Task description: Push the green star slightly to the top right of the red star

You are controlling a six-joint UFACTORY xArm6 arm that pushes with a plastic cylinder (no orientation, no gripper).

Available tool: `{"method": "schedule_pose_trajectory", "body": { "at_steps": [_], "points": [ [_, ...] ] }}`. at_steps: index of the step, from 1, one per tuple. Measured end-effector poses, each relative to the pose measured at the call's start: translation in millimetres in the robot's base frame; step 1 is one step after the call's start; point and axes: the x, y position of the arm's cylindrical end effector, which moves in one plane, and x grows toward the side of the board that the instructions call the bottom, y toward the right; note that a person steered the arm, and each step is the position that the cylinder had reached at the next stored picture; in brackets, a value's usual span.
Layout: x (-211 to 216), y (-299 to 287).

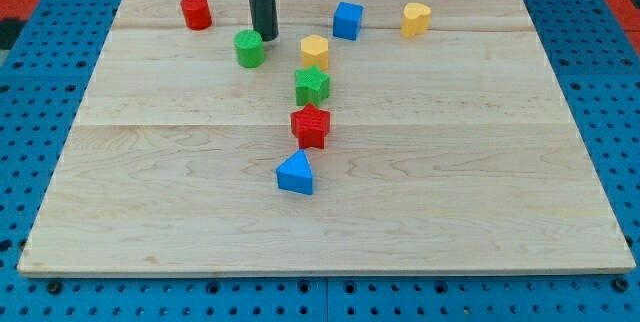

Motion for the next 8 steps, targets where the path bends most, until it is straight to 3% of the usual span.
{"method": "schedule_pose_trajectory", "body": {
  "at_steps": [1,3,6,7,8],
  "points": [
    [0.0,0.0],
    [69.4,-3.0],
    [77.0,73.4],
    [82.4,133.6],
    [110.2,148.9]
  ]
}}
